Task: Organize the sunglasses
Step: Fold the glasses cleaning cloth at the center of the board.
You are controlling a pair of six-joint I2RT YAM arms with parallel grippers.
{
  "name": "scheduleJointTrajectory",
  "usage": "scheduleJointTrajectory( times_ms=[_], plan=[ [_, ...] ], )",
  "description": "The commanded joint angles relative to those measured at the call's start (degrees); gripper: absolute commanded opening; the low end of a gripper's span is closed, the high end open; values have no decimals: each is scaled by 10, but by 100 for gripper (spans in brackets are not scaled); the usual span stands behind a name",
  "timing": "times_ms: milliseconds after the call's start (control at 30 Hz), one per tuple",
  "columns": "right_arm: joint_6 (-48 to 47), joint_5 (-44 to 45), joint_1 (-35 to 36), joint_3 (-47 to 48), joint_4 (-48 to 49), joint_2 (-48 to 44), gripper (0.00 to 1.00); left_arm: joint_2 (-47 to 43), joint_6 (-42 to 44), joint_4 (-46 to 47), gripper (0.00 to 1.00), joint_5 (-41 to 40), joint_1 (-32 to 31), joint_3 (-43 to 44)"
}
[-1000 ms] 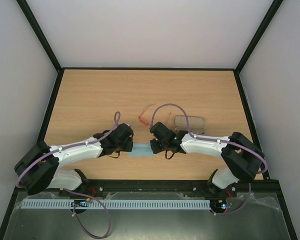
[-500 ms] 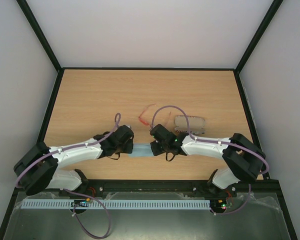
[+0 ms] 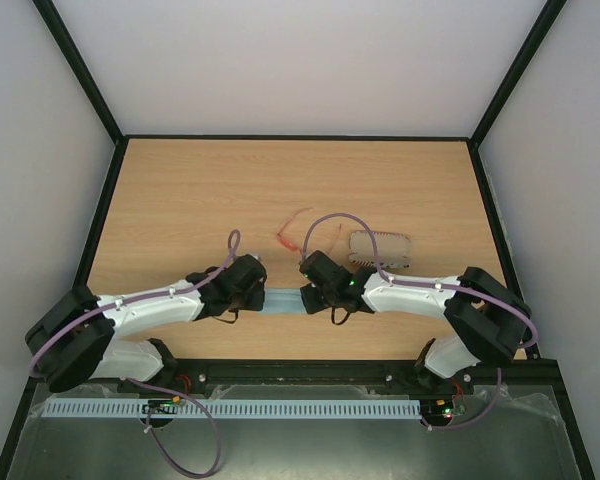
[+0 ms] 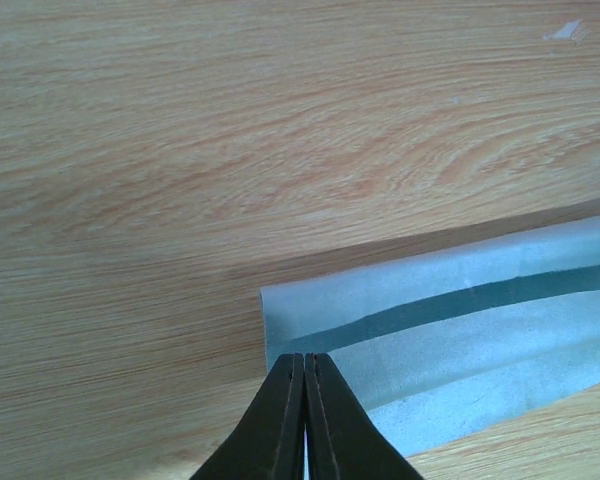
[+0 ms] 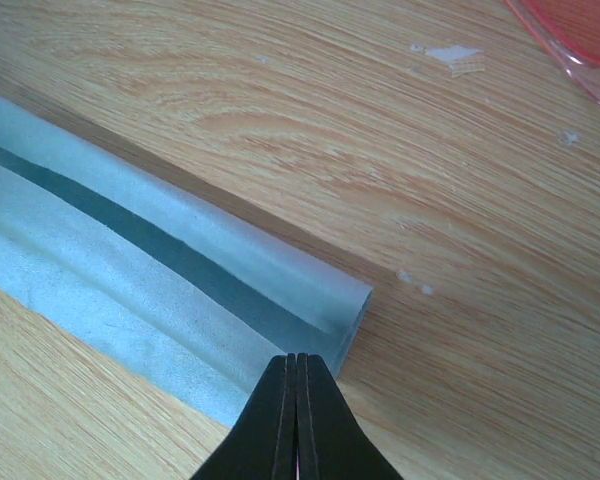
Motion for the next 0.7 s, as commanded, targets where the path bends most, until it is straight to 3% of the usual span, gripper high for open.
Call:
scheduleJointTrajectory(
  times_ms=[0,667],
  plan=[
    [8,1,7,-11,-3,-9,1,-5,-6,-8,2,-7,-5,-7],
    [9,4,8,-18,-2,-12,1,2,-20,-1,2,-8,-23,-14]
  ],
)
